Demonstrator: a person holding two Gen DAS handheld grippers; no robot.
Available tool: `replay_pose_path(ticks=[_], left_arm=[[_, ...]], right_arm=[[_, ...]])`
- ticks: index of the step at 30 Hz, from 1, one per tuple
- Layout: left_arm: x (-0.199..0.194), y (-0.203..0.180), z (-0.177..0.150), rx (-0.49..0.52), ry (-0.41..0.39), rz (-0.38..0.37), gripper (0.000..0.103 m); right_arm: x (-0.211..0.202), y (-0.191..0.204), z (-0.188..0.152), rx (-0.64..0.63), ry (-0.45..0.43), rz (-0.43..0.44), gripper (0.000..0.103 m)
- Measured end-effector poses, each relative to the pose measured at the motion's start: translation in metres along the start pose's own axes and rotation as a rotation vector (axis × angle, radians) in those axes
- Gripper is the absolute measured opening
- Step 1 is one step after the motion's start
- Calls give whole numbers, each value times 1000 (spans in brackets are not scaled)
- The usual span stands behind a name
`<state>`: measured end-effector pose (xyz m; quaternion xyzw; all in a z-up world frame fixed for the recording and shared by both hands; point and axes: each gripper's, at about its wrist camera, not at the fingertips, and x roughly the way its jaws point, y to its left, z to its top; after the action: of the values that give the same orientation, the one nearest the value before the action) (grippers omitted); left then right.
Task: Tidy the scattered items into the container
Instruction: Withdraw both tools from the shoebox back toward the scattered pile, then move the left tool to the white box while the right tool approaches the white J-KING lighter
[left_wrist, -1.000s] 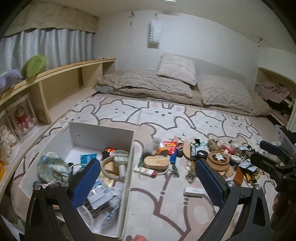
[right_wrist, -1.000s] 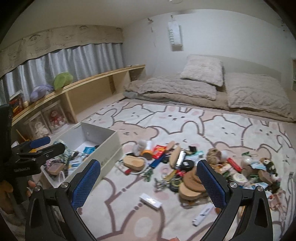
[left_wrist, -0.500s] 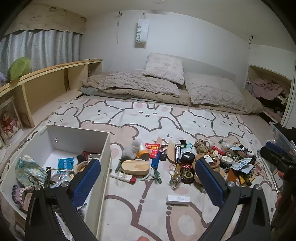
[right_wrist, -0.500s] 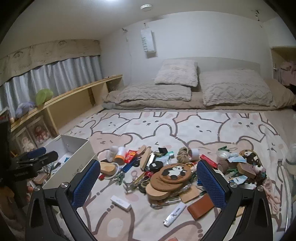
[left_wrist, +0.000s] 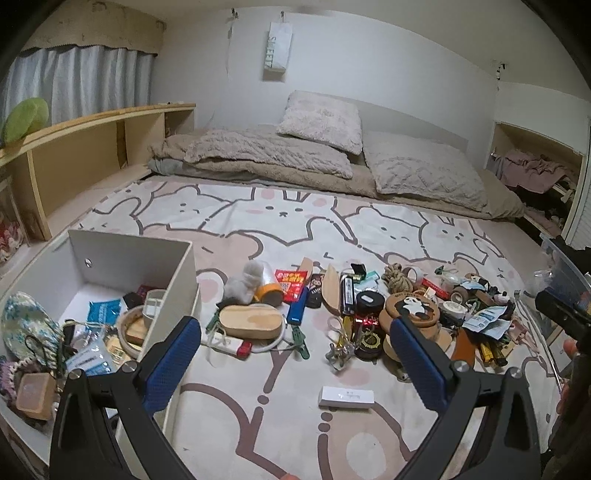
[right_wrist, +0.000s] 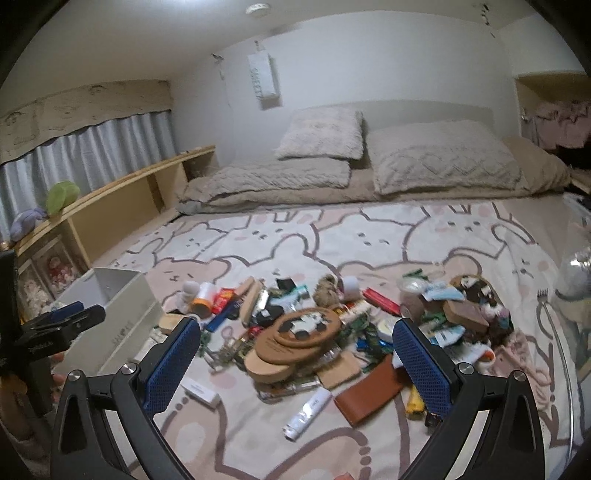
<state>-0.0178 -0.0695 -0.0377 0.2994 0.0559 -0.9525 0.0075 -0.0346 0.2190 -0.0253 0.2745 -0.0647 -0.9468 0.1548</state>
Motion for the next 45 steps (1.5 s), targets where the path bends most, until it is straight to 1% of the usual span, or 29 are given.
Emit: replay_pose_path(ticks=[5, 16, 19, 28, 34, 39, 42, 45], left_arm=[[18, -6, -13, 7, 46, -8, 103], [56, -23, -44, 34, 159, -20, 103], [62, -25, -49, 41, 175, -12, 103], [84, -26, -66, 39, 242, -10, 103], [96, -29, -74, 47, 278, 2, 103], [104, -34, -84, 67, 307, 8, 103], [109, -39, -89, 77, 324, 2, 103], [112, -43, -91, 88, 335, 1, 103]], right_arm=[[13, -11, -12, 24, 51, -14, 103], [43, -24, -39, 59, 190, 9, 103], [49, -26, -46, 66, 223, 18, 103], [78, -29, -72, 101, 370, 22, 103], [90, -28, -81, 119, 429, 51, 103], [102, -29, -91, 172, 502, 83, 103], [102, -33, -93, 216, 502, 87, 103], [101, -37, -95, 256, 503, 123, 103]])
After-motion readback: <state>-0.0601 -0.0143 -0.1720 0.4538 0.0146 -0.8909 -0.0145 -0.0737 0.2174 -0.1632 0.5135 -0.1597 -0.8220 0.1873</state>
